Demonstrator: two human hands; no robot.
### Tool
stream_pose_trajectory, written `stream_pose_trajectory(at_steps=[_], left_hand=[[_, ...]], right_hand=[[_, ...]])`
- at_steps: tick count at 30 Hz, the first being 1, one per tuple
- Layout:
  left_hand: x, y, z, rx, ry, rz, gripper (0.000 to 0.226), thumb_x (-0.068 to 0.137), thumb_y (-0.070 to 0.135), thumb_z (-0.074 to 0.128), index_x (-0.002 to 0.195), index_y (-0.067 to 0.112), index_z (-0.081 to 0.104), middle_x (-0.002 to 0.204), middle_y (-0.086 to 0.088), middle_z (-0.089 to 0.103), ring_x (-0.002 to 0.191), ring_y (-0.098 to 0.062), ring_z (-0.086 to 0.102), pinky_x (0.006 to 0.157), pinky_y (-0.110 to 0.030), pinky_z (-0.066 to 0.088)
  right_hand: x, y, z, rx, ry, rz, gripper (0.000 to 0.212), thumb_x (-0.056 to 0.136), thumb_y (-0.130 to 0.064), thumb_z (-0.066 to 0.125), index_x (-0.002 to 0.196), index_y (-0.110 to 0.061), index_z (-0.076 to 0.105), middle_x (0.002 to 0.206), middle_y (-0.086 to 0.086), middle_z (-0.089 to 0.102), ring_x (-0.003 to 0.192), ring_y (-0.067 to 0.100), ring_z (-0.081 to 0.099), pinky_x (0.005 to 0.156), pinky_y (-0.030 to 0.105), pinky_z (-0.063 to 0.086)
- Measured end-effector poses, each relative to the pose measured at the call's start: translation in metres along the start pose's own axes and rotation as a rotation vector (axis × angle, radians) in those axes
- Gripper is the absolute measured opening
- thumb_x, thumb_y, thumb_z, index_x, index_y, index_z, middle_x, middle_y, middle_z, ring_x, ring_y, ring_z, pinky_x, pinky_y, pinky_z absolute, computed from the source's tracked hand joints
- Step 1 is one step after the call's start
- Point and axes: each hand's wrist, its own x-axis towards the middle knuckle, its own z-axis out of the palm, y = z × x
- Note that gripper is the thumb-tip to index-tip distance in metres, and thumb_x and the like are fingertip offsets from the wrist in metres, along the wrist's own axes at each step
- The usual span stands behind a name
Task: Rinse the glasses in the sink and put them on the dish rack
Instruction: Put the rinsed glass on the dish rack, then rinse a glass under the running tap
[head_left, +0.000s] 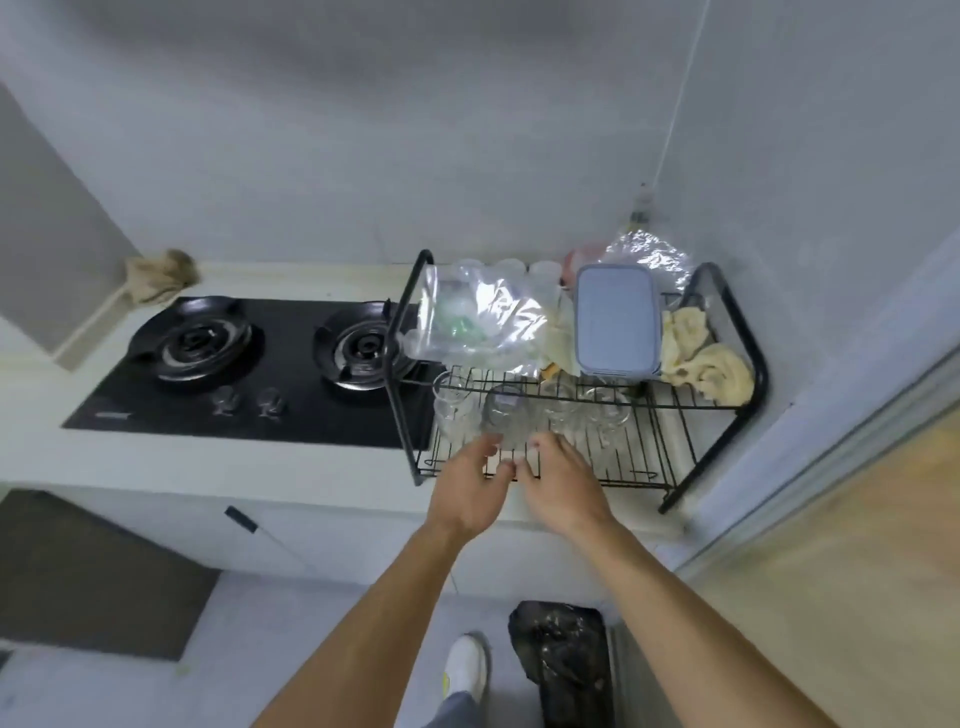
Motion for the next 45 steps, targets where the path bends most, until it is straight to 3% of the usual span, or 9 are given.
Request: stream_pose_trajectory(at_steps=[5,8,13,18,23,29,33,38,45], left_hand=[[-0.049,-0.041,-0.057,0.046,0.177,-0.084,0.049,0.105,0.041,0.053,0.152,0.026,0.050,0.147,0.002,0.059,0.134,-0.017,0.055,0.113,-0.035,0.044],[-0.080,-0.072,-0.093,0.040,0.277,-0.182,0.050,0.105,0.045,0.051,0.153,0.031,0.047,0.150,0.004,0.056,0.137,-0.016,0.052,0.114,-0.034,0.041],[-0.153,-0.128,-0.155,-0.034,0.446,-0.324,0.060,0.104,0.057,0.046,0.159,0.033,0.037,0.151,0.002,0.055,0.139,-0.018,0.051,0.112,-0.034,0.039],[-0.248,-0.199,-0.222,-0.080,0.634,-0.441,0.061,0.102,0.060,0.048,0.156,0.033,0.040,0.148,0.003,0.058,0.137,-0.016,0.054,0.114,-0.036,0.042],[-0.341,-0.265,-0.275,-0.045,0.796,-0.553,0.063,0.101,0.063,0.049,0.157,0.036,0.038,0.148,0.004,0.058,0.135,-0.012,0.054,0.106,-0.028,0.041],[-0.441,-0.348,-0.344,0.010,0.924,-0.641,0.062,0.100,0.068,0.041,0.155,0.040,0.040,0.159,0.010,0.045,0.148,-0.013,0.038,0.123,-0.042,0.033],[-0.490,-0.388,-0.377,-0.006,0.984,-0.687,0.060,0.101,0.067,0.039,0.153,0.038,0.045,0.160,0.011,0.042,0.150,-0.011,0.033,0.126,-0.041,0.026],[-0.530,-0.430,-0.415,-0.067,1.067,-0.727,0.059,0.101,0.066,0.040,0.153,0.036,0.046,0.158,0.013,0.045,0.149,-0.009,0.033,0.125,-0.038,0.027],[-0.554,-0.498,-0.482,-0.150,1.129,-0.787,0.059,0.102,0.063,0.042,0.154,0.035,0.043,0.158,0.015,0.043,0.150,-0.010,0.034,0.125,-0.034,0.026]], right_hand=[[-0.016,-0.049,0.036,-0.001,-0.122,-0.213,0.046,0.105,-0.044,0.045,0.149,-0.029,0.044,0.151,-0.004,0.051,0.139,0.021,0.044,0.107,0.037,0.041],[-0.029,-0.084,0.060,0.024,-0.235,-0.336,0.049,0.106,-0.047,0.038,0.155,-0.038,0.035,0.154,-0.007,0.048,0.143,0.017,0.040,0.112,0.036,0.036],[-0.060,-0.159,0.116,0.014,-0.424,-0.545,0.057,0.105,-0.049,0.041,0.158,-0.035,0.026,0.162,-0.010,0.033,0.146,0.014,0.035,0.117,0.036,0.034],[-0.107,-0.252,0.188,-0.023,-0.558,-0.778,0.056,0.103,-0.052,0.045,0.154,-0.036,0.029,0.158,-0.011,0.035,0.142,0.013,0.042,0.114,0.034,0.039],[-0.168,-0.333,0.260,0.009,-0.696,-0.884,0.061,0.100,-0.059,0.047,0.155,-0.045,0.023,0.161,-0.017,0.030,0.143,0.008,0.039,0.114,0.035,0.040],[-0.248,-0.432,0.349,-0.058,-0.761,-1.036,0.065,0.101,-0.063,0.043,0.158,-0.041,0.021,0.163,-0.017,0.028,0.148,0.010,0.031,0.120,0.036,0.033],[-0.284,-0.481,0.392,-0.088,-0.779,-1.072,0.064,0.100,-0.066,0.040,0.156,-0.039,0.028,0.161,-0.016,0.032,0.148,0.011,0.030,0.122,0.039,0.031],[-0.319,-0.536,0.435,-0.105,-0.838,-1.148,0.060,0.102,-0.061,0.041,0.155,-0.034,0.032,0.157,-0.015,0.034,0.144,0.009,0.034,0.121,0.035,0.029],[-0.333,-0.617,0.522,-0.117,-0.906,-1.197,0.067,0.098,-0.071,0.035,0.156,-0.039,0.026,0.163,-0.015,0.027,0.150,0.009,0.027,0.123,0.039,0.030]])
